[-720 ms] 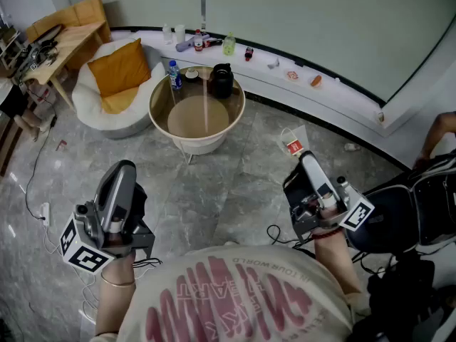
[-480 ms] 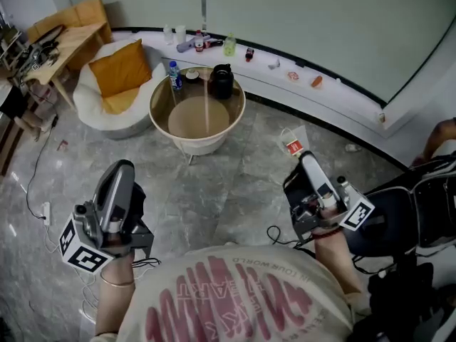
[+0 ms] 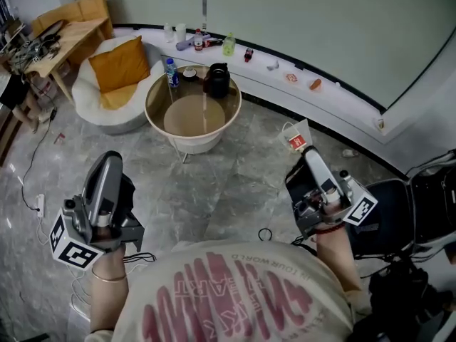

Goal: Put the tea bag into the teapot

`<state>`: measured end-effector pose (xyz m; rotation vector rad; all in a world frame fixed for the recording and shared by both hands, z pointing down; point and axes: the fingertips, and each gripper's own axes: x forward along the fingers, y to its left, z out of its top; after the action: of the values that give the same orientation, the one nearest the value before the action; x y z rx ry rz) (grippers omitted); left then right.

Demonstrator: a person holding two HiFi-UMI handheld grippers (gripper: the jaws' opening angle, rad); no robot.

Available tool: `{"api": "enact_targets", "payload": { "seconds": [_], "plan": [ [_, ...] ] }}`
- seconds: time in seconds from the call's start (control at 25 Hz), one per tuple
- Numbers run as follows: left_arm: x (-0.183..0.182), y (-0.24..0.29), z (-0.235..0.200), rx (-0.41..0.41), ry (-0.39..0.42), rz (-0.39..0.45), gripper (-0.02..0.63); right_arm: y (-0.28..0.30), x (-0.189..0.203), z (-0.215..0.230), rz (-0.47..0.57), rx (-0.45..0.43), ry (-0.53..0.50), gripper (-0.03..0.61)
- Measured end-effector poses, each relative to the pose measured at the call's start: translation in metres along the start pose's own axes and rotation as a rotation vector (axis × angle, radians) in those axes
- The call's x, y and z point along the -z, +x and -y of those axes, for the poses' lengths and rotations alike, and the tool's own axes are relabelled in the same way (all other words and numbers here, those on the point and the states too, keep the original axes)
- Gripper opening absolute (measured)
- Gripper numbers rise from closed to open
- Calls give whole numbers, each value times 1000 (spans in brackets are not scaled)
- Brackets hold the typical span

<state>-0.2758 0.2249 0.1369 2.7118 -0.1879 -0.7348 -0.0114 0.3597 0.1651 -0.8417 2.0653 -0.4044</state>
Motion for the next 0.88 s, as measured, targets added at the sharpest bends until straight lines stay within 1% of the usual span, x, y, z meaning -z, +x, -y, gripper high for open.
{"api": "enact_targets", "payload": {
  "seconds": [0.08, 0.2, 0.36, 0.52, 0.68, 0.76, 0.88],
  "plan": [
    [2, -1, 0, -6, 12, 6, 12, -1, -2, 1, -6, -9, -12, 8],
    [9, -1, 5, -13, 19, 3, 12, -8, -2, 0, -9, -18, 1, 8],
    [25, 12, 5, 10, 19, -8, 12, -20, -1, 6, -28, -20, -5, 8],
    [39, 31, 2, 40, 0, -26, 12, -32, 1, 10, -24, 16, 2, 8],
    [53, 42, 8, 70, -3, -74, 12, -45, 3, 9, -11, 60, 0, 8],
    [55, 48, -3, 73, -16, -83, 12, -42, 1, 18, -9, 74, -4, 8],
    [52, 66, -44, 76, -48, -83, 12, -30, -6, 53, -27, 124, -42, 8]
  ]
}}
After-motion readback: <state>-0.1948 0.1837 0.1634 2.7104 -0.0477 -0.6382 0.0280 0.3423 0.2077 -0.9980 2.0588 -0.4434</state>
